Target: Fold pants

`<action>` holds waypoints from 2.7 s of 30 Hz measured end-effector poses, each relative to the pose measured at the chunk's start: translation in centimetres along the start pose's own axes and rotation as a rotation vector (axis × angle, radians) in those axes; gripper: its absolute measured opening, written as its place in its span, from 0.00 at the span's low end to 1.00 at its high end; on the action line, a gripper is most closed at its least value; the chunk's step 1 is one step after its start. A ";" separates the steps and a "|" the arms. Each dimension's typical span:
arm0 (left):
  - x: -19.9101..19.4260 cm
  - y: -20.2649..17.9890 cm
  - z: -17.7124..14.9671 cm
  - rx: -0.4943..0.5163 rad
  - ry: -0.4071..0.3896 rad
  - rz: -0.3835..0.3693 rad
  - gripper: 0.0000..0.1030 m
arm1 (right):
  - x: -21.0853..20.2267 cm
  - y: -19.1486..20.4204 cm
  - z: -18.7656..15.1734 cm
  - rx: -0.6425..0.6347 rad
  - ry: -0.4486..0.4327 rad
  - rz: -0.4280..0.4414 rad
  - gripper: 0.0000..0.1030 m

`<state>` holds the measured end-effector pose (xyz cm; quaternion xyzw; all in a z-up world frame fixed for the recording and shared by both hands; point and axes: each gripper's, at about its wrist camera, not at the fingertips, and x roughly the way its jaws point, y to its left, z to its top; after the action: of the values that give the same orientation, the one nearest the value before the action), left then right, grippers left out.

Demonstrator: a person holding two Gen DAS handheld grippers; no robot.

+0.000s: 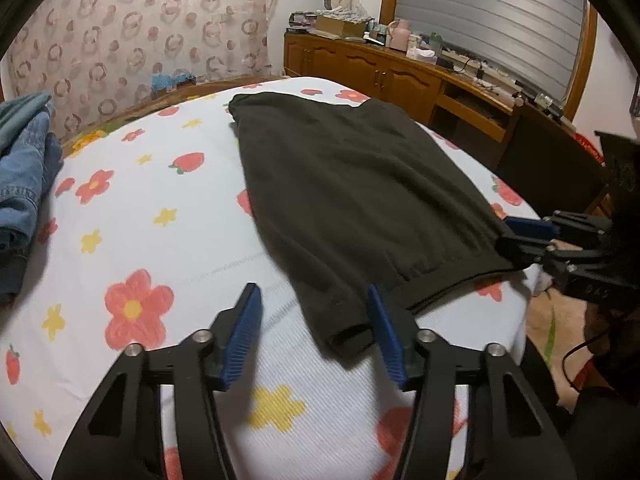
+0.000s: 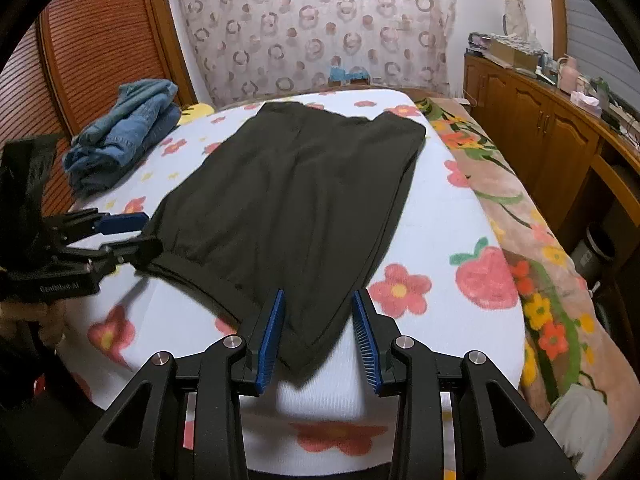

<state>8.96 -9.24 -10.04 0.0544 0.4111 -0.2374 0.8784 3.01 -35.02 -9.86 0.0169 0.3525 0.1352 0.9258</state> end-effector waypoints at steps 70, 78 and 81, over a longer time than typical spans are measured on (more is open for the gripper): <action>-7.7 8.7 3.6 -0.041 -0.151 0.145 0.07 | -1.7 7.8 7.9 -0.217 -0.044 0.336 0.24; -5.4 10.1 0.3 -0.096 -0.090 0.113 0.07 | -0.9 5.4 11.3 -0.250 -0.104 0.250 0.39; -4.8 10.4 0.1 -0.103 -0.077 0.103 0.07 | 2.8 5.4 13.5 -0.280 -0.073 0.222 0.41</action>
<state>11.20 1.71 -7.45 0.0211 0.3855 -0.1724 0.9062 12.58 -28.26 -0.82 -0.0685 0.2922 0.2838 0.9107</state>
